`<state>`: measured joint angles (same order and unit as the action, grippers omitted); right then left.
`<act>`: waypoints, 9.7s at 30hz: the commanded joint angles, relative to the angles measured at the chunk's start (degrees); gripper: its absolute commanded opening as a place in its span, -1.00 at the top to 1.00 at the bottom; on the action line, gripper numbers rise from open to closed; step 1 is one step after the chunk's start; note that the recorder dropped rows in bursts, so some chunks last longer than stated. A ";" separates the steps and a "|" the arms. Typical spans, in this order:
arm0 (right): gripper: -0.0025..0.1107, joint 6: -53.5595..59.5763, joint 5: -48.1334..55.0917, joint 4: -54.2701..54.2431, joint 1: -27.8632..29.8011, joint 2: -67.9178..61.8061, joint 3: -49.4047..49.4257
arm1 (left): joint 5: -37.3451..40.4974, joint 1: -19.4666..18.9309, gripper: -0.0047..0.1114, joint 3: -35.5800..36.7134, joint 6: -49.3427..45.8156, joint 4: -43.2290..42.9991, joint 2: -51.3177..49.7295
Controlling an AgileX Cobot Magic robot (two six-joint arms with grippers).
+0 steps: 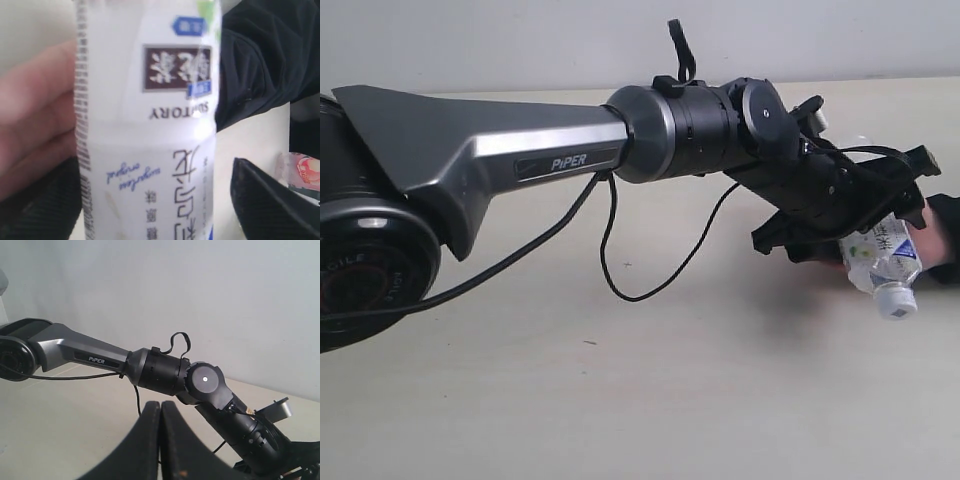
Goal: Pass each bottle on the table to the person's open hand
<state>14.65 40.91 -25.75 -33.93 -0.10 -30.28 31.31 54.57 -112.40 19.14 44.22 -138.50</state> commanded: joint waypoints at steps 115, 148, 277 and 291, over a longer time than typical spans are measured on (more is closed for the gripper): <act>0.96 0.26 0.05 -0.02 -0.11 0.10 0.33 | -29.90 -31.79 0.92 83.83 -37.99 -24.20 90.72; 0.96 0.26 0.05 -0.02 -0.11 0.10 0.33 | -9.93 -41.45 0.92 83.83 -38.42 -29.19 125.75; 0.96 -23.33 -24.68 33.34 25.72 0.10 30.28 | -10.79 -52.70 0.92 112.40 -6.97 -51.84 138.50; 0.96 -23.33 -24.48 33.34 25.72 0.10 30.28 | -10.79 -52.70 0.92 112.40 -6.97 -51.84 138.50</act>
<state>-9.22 16.64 7.26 -8.48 -0.26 -0.24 21.06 2.00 -0.16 11.68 -7.61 -0.33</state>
